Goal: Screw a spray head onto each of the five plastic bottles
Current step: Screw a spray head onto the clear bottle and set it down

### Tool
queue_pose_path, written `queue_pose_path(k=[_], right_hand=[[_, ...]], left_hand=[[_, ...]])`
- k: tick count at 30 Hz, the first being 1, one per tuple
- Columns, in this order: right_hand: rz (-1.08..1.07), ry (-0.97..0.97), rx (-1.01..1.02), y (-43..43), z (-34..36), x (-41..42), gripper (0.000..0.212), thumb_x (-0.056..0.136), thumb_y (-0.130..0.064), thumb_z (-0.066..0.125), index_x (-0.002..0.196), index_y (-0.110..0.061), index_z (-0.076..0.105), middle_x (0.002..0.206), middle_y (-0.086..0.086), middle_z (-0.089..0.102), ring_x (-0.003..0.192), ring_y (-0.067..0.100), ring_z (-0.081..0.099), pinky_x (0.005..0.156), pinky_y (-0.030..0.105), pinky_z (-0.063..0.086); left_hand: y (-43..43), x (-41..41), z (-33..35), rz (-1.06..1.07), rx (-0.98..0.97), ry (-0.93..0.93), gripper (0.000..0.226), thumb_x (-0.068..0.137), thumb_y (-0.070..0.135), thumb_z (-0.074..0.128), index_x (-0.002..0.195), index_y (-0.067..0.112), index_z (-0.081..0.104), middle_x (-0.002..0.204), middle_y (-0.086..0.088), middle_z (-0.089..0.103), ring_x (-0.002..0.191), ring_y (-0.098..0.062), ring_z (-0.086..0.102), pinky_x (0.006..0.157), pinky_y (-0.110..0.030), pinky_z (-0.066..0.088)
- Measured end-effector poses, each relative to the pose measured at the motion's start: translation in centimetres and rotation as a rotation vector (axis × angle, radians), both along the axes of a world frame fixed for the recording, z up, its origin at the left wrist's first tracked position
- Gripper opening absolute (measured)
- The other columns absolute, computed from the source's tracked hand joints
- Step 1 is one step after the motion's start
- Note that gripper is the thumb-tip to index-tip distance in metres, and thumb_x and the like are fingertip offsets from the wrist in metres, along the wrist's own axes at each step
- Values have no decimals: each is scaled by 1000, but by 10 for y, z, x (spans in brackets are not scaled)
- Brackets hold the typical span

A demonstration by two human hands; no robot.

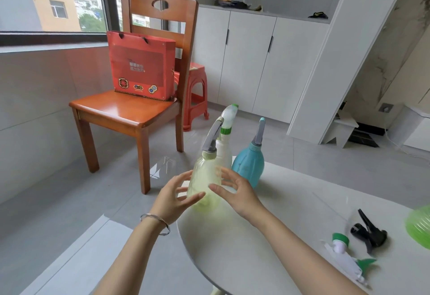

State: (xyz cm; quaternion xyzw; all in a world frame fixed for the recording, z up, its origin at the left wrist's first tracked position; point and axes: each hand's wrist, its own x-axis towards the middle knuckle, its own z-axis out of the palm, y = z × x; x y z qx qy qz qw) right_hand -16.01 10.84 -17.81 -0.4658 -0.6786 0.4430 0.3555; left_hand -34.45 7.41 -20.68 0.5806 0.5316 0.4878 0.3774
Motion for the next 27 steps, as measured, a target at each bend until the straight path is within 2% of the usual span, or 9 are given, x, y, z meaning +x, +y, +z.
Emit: queue_pose_path(k=[3,5,9,11,17,22,24,27], right_hand=[[-9,-1,3,3,-3,0,42,75,-39,74,105,-51,48,106,-34,54,103,-10,53,78,5,43],[-9,2,2,5,-5,0,41,75,-38,74,105,-50,49,107,-32,54,105,-6,54,81,7,43],[7,7,1,10,-8,0,51,77,-39,73,122,-34,50,117,-18,57,116,8,55,98,25,44],[11,-2,3,12,-7,0,57,77,-39,72,128,-28,49,122,-11,57,118,10,54,101,30,43],[8,0,8,13,-8,0,60,77,-39,72,130,-24,48,122,-10,56,117,10,54,98,25,43],[-10,7,5,13,-10,-1,57,77,-40,72,127,-29,48,117,-14,55,116,8,53,96,24,42],[-12,8,6,12,-10,-2,57,77,-40,72,128,-30,47,117,-14,54,116,8,53,95,22,41],[-17,14,11,9,-8,-2,60,79,-36,71,131,-25,44,121,-12,52,116,8,52,97,23,40]], left_hand=[[3,1,-4,6,11,19,55,74,27,77,122,34,50,123,5,57,99,-9,60,66,-6,50],[4,2,-4,4,16,20,55,75,27,77,123,36,50,122,8,58,102,-10,60,70,-7,51],[6,0,-3,22,38,58,51,73,27,79,113,44,51,110,25,59,94,1,60,65,-4,48],[8,-1,-3,33,39,91,52,71,30,79,112,43,50,108,27,57,89,5,58,63,-2,47],[9,-1,-4,40,40,107,51,71,30,80,104,54,49,107,33,57,87,10,59,63,-3,47],[10,-1,-2,26,28,151,51,74,33,77,109,52,46,105,33,53,87,7,56,60,-1,46],[10,-1,-2,27,27,163,51,74,34,76,111,52,46,106,32,54,92,2,58,61,-2,46],[10,-4,-6,27,-4,229,61,74,42,74,128,40,45,122,17,55,111,-16,58,77,-15,49]])
